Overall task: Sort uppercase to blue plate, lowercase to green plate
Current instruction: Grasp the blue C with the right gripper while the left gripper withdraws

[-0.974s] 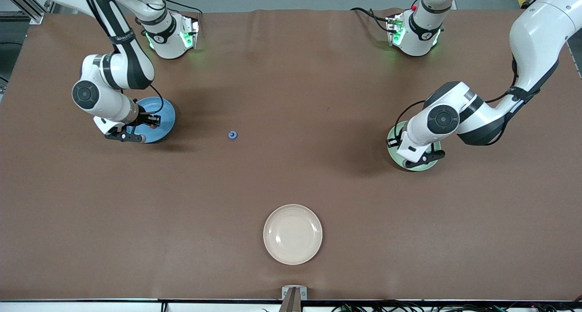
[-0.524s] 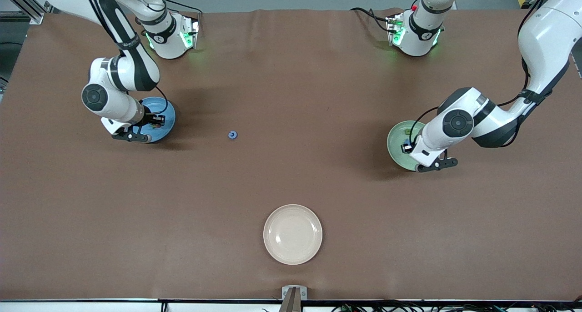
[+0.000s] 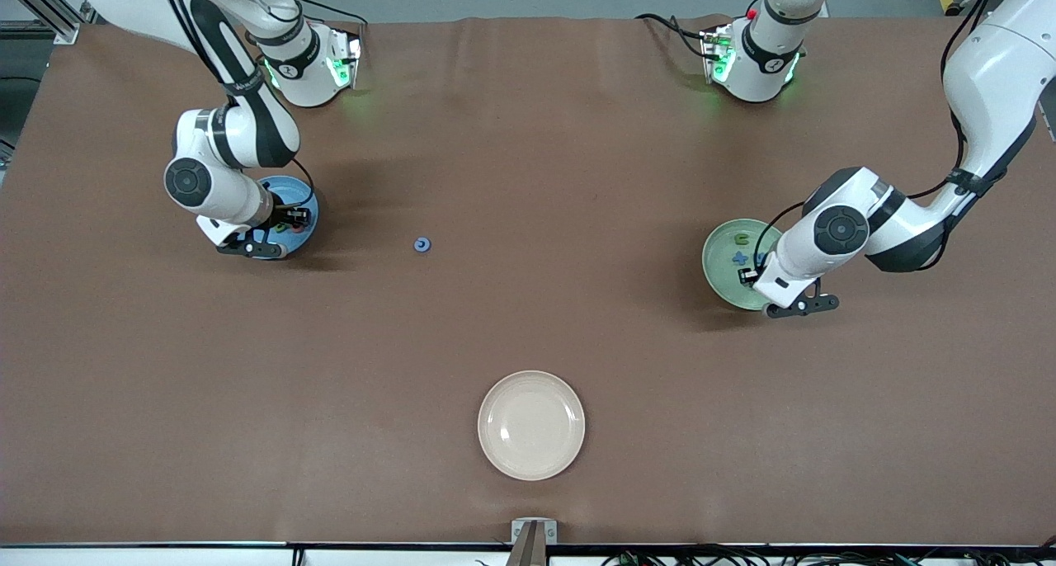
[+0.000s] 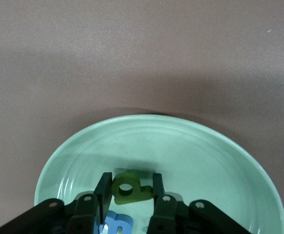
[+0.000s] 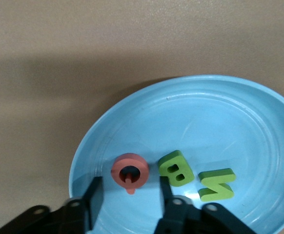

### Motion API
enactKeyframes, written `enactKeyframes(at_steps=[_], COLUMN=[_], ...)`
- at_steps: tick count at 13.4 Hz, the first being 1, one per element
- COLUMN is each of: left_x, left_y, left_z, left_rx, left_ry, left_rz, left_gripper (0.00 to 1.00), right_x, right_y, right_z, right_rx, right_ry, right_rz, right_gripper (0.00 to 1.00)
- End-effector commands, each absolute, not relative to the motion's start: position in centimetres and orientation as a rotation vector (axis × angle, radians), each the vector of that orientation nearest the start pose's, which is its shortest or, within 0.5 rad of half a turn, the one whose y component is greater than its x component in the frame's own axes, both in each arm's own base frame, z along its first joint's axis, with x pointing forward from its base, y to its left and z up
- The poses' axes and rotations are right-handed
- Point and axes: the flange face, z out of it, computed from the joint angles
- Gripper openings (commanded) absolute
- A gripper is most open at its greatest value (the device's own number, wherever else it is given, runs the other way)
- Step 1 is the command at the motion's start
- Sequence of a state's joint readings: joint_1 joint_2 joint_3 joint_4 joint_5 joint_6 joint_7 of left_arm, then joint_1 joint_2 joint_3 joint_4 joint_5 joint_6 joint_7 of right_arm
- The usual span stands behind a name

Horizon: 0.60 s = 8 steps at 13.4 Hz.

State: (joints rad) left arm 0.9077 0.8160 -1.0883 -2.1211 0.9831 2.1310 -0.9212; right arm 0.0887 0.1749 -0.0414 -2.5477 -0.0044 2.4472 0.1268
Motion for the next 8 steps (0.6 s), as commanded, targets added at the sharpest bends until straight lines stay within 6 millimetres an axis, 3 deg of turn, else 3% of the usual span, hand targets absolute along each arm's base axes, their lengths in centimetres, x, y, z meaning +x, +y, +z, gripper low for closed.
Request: enactKeyframes(at_steps=[1,3,6,8], left_x=[53.7,54.3,55.0,55.4], left_y=[-7.9,-7.9,-8.2,-8.5], left_z=[18.8,19.4,20.5,21.2], left_rx=[-3.037,-3.036,-3.049,-3.059], left_ry=[-0.162,-0.171,-0.196,-0.204], left_rz=[0.136,0.130,0.119,0.104], left_gripper=[0.82,1.00,1.00,1.00], right_x=[42.3,42.8,44.2,45.0], right_y=[1.9,2.2,4.2,8.4], right_z=[19.2,20.6,23.4,24.8], right_rx=[-3.138,-3.131,-3.111,-3.085], right_ry=[0.132,0.135,0.146,0.332], right_rz=[0.484,0.530,0.517,0.463], right_gripper=[1.00,1.00,1.00,1.00])
